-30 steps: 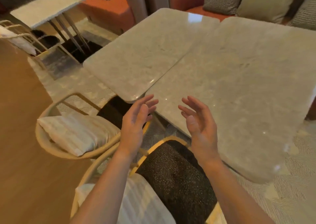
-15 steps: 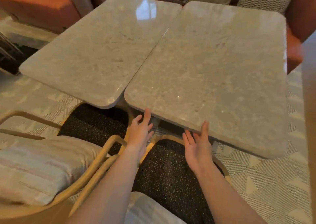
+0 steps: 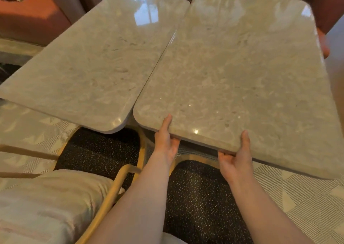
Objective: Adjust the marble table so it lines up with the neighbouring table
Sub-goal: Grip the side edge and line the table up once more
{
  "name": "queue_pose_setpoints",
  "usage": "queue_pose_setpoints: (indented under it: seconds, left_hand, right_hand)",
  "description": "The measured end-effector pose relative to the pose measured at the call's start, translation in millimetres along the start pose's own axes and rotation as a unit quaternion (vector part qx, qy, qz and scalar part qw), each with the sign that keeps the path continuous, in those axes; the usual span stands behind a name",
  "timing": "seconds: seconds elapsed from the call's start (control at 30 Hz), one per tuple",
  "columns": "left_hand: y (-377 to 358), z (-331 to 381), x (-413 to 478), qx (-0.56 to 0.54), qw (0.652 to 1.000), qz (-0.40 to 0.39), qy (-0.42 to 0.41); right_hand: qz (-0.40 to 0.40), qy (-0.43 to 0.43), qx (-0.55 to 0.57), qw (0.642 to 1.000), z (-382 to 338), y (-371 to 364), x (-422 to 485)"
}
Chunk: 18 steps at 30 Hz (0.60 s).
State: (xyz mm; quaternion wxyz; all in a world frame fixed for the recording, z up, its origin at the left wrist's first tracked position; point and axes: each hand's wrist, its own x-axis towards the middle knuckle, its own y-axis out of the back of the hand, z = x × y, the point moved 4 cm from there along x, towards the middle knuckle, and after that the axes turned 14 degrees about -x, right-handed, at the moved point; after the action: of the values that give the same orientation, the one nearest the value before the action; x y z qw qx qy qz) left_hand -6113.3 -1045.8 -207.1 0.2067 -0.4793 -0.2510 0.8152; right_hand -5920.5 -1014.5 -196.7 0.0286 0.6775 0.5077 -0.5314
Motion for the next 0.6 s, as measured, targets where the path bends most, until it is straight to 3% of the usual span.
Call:
queue_pose_setpoints:
  seconds: [0.6]
  left_hand:
    - [25.4, 3.5, -20.5, -0.041, 0.997, -0.047, 0.043]
  right_hand:
    - [0.036, 0.020, 0.011, 0.999, 15.2, 12.7, -28.9]
